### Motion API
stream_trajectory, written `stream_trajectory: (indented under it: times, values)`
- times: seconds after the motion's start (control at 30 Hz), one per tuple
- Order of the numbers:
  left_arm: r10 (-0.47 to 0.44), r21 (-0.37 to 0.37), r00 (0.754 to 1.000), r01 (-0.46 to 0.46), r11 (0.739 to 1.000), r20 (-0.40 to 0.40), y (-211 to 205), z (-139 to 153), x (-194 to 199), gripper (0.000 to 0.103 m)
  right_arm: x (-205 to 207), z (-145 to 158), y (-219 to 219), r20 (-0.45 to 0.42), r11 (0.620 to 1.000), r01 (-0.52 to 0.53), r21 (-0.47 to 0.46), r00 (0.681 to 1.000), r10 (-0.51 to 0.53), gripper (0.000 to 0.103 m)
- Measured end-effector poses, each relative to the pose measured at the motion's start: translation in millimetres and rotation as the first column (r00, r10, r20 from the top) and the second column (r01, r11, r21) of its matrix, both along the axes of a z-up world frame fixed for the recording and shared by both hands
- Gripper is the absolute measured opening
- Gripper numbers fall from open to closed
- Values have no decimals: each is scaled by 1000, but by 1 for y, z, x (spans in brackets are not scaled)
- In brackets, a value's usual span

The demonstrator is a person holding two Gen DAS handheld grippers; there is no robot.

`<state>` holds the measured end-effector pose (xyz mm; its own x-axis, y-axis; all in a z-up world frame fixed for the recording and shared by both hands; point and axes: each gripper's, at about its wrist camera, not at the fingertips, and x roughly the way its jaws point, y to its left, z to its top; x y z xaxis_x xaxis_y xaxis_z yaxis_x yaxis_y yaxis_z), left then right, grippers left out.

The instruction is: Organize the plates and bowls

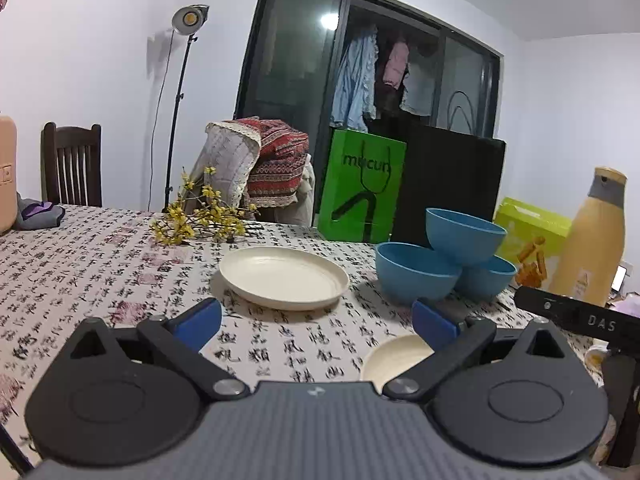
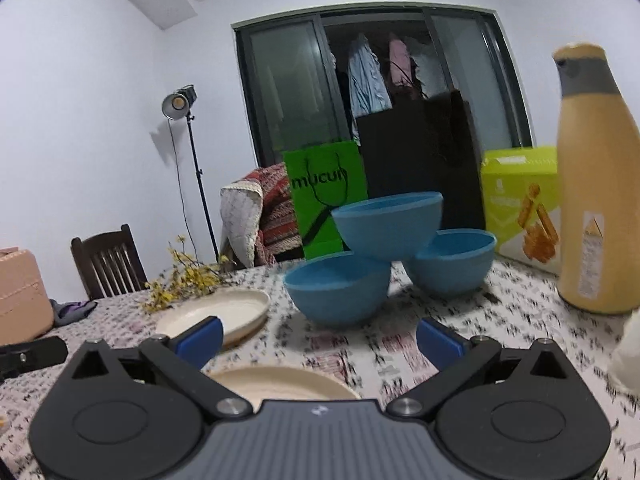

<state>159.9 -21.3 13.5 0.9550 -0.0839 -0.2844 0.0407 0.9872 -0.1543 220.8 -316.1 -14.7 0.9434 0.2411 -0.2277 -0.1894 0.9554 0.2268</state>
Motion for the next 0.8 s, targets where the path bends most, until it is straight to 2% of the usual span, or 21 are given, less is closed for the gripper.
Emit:
stream_trajectory:
  times: [0.37,0.8]
  values:
    - [54,-45,997,-57,997,-52,30,35,35,103,31,38,16,-28,997,-65,46,997,66,103]
    - [106,-52,991,-111,992,-84,52,45,70,103,78,54,35,-121,998,-49,31,991,52,103]
